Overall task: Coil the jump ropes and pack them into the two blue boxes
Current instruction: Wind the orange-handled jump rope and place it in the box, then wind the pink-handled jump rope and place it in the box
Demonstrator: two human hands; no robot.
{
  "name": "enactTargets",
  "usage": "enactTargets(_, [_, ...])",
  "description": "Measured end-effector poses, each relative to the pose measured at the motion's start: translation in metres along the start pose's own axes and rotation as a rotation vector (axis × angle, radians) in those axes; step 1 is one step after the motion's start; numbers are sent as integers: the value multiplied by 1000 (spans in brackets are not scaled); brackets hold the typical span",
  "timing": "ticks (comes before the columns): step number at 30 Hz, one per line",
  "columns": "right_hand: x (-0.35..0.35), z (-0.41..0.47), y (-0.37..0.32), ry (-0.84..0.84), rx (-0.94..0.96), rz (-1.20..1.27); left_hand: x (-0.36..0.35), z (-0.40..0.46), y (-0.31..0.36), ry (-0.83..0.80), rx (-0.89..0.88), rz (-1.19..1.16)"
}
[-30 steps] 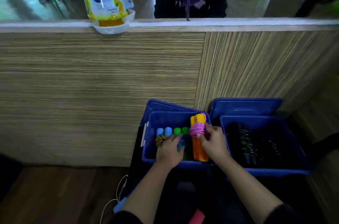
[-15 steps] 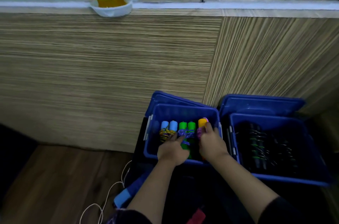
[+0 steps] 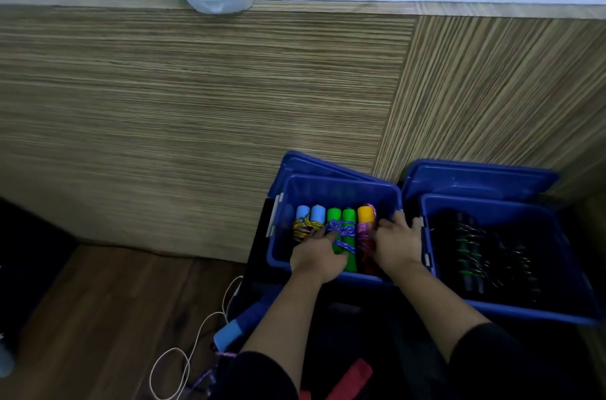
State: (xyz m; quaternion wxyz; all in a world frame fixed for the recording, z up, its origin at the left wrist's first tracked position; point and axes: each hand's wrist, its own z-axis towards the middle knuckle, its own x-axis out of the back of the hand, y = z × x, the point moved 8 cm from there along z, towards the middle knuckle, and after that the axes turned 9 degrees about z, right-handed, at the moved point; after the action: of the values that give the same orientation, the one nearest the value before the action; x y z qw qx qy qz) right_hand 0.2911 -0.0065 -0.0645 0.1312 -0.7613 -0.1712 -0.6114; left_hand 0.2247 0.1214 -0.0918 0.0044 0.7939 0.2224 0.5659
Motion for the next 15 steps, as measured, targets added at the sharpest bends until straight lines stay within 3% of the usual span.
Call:
enactTargets(3, [-2, -3, -2, -10, 15, 9, 20, -14, 3, 214, -80, -183])
enactTargets(6, [-3, -12, 3, 8, 41, 30, 40, -45, -3, 451, -298, -372])
enactTargets(11, [15, -44, 7, 346, 7, 285, 33, -93, -49, 668, -396, -166])
enactTargets(15, [10, -80, -6, 485, -47, 442, 5, -120, -69, 587, -446, 38])
